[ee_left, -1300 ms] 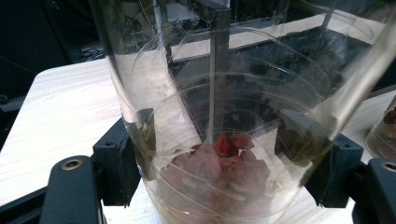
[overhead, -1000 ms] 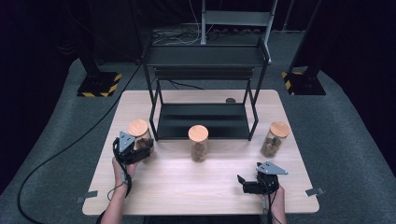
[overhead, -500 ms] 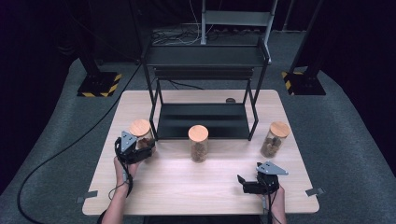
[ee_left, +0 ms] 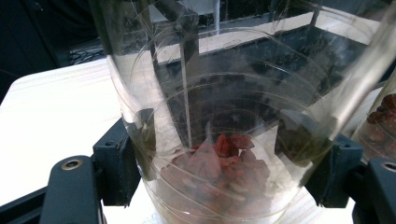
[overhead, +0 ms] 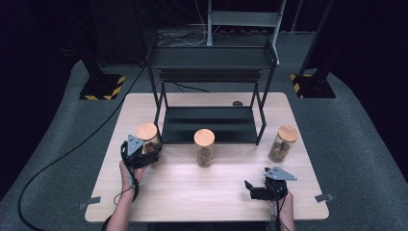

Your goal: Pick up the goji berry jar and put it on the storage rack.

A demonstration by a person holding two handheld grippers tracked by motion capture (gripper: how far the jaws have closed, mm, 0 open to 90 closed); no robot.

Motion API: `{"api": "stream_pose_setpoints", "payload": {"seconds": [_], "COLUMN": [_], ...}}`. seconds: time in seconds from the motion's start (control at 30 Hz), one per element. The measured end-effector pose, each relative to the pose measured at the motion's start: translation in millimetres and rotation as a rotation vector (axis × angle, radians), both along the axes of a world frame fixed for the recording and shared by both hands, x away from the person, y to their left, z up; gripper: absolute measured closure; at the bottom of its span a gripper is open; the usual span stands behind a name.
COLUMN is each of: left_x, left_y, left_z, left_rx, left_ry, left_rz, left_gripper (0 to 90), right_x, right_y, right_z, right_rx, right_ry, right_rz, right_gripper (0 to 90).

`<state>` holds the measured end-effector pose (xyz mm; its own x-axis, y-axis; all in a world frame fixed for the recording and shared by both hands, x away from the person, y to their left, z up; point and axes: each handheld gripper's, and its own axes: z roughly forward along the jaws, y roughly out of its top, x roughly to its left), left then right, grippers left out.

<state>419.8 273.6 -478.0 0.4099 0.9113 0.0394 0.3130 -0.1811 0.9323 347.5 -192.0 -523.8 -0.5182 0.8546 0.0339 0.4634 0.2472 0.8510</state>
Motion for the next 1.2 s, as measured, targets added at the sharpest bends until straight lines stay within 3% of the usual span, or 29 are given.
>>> {"api": "stream_pose_setpoints", "payload": {"seconds": [1.2], "left_x": [9.9], "left_y": [-13.2], "left_z": [-1.0], "left_rx": [0.000], "left_ry": [0.014], "left_rz": [-0.028], "left_gripper": [24.6], "right_x": [0.0], "right_y": [-0.6], "right_z": [0.1], "right_rx": [0.006], "right_ry": [0.001], "right_rz": [0.000], "right_gripper": [1.6]}}
